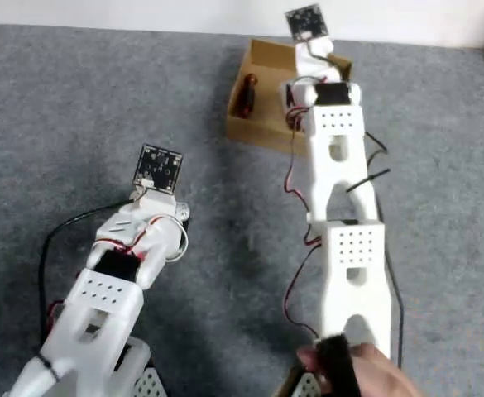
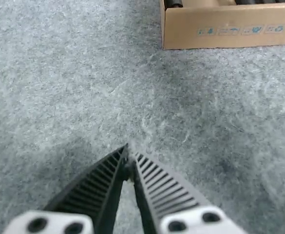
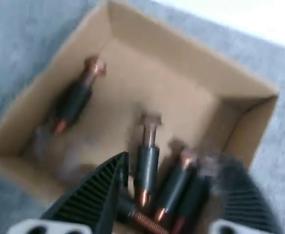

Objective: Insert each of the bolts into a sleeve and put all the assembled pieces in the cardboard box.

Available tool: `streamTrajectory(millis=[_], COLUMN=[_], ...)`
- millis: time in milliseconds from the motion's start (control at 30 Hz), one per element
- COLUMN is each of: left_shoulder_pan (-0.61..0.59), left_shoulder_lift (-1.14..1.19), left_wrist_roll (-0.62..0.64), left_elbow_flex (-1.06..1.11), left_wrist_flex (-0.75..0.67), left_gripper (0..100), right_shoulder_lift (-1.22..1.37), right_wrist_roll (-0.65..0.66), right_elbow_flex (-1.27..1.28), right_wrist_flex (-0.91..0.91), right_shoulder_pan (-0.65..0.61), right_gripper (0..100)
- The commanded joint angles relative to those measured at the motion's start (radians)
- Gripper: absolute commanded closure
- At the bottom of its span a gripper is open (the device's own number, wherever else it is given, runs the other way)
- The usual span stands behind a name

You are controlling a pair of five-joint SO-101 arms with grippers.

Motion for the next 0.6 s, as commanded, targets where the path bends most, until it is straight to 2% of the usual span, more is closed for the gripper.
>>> streamTrajectory(millis=[0, 267, 400, 567], left_shoulder_pan=[0.002, 0.001, -0.001, -0.008], left_shoulder_lift=[0.005, 0.005, 0.004, -0.004], left_wrist_roll=[-0.003, -0.003, -0.009, -0.011], left_elbow_flex=[-0.054, -0.036, 0.016, 0.025], left_wrist_flex=[-0.020, -0.060, -0.152, -0.163], left_gripper=[99, 99, 99, 99], right_shoulder_lift=[-0.038, -0.030, -0.041, -0.102], right_wrist_roll=[0.005, 0.005, 0.005, -0.023], right_elbow_flex=[-0.101, -0.473, -0.647, -0.645], right_wrist_flex=[0.116, 0.412, 0.556, 0.610], right_shoulder_pan=[-0.015, -0.025, -0.077, -0.105], right_gripper=[57.4, 60.1, 60.1, 60.1])
